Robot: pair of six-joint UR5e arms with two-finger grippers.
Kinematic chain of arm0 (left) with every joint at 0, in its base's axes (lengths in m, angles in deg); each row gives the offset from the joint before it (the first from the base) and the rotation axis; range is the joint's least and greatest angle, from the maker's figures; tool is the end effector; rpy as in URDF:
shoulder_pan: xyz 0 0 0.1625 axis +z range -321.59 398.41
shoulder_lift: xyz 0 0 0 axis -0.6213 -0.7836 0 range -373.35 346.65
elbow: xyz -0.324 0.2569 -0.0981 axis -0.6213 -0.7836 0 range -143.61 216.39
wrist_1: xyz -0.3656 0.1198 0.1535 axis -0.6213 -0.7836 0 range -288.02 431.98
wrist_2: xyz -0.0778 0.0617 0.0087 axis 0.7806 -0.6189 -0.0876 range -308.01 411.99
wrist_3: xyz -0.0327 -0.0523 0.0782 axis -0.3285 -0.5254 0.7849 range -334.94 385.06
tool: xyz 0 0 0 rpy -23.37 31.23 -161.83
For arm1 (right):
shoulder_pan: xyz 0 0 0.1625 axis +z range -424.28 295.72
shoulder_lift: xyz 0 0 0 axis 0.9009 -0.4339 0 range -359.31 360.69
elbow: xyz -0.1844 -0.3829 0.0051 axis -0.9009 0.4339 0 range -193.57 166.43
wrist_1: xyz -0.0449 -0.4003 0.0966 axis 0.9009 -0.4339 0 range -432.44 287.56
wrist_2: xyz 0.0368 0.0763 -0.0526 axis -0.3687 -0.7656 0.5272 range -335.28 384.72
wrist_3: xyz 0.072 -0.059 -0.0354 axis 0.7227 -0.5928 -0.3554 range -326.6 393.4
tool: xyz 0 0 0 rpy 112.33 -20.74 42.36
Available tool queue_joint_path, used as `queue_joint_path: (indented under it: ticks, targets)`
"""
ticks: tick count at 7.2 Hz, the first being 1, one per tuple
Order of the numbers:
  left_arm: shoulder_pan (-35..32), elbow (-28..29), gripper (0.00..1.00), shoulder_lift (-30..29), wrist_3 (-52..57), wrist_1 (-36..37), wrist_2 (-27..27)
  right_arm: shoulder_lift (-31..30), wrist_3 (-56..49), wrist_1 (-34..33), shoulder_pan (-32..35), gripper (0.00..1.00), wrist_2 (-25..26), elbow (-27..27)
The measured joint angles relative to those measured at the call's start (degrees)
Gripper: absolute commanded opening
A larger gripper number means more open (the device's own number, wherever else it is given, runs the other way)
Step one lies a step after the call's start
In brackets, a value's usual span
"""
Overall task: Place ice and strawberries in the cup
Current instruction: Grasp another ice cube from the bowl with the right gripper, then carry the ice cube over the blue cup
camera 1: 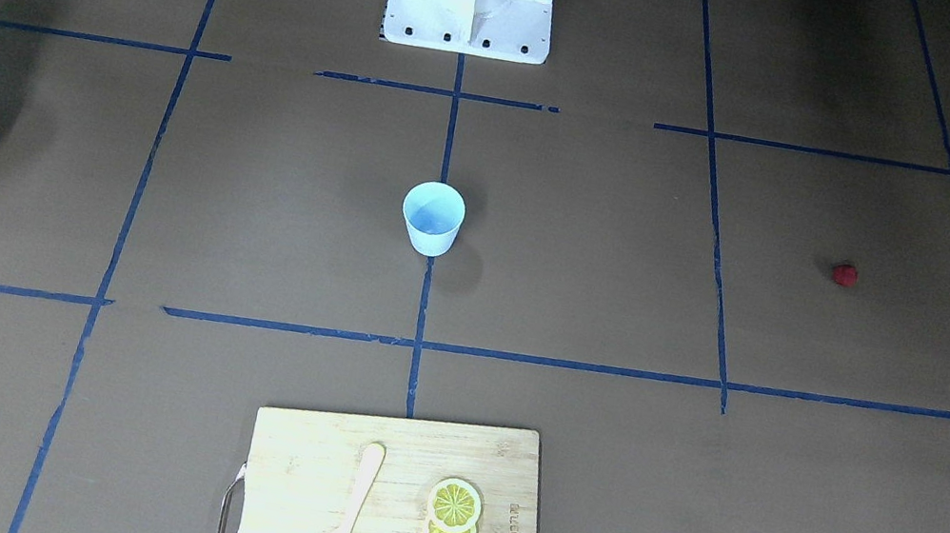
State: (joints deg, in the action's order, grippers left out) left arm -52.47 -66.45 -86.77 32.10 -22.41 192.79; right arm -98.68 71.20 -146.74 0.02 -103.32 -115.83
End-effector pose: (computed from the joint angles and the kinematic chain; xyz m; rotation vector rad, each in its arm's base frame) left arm -0.0618 -0.3696 0.6573 0.0719 0.8842 0.1052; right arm -0.1269 -0.4296 0.6046 -0.0806 -0.7239 0.0940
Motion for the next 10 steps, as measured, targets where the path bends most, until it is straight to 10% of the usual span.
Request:
queue_joint_path:
  ticks: [6, 10]
  targets:
    - [0.0, -0.1, 1.00, 0.4, 0.1, 0.0, 0.1, -2.9, 3.8, -2.2, 2.1, 0.00, -2.1, -14.7]
    - [0.0, -0.2, 1.00, 0.4, 0.1, 0.0, 0.2, 15.3, 37.2, -3.2, -11.0, 0.00, -3.2, -17.9]
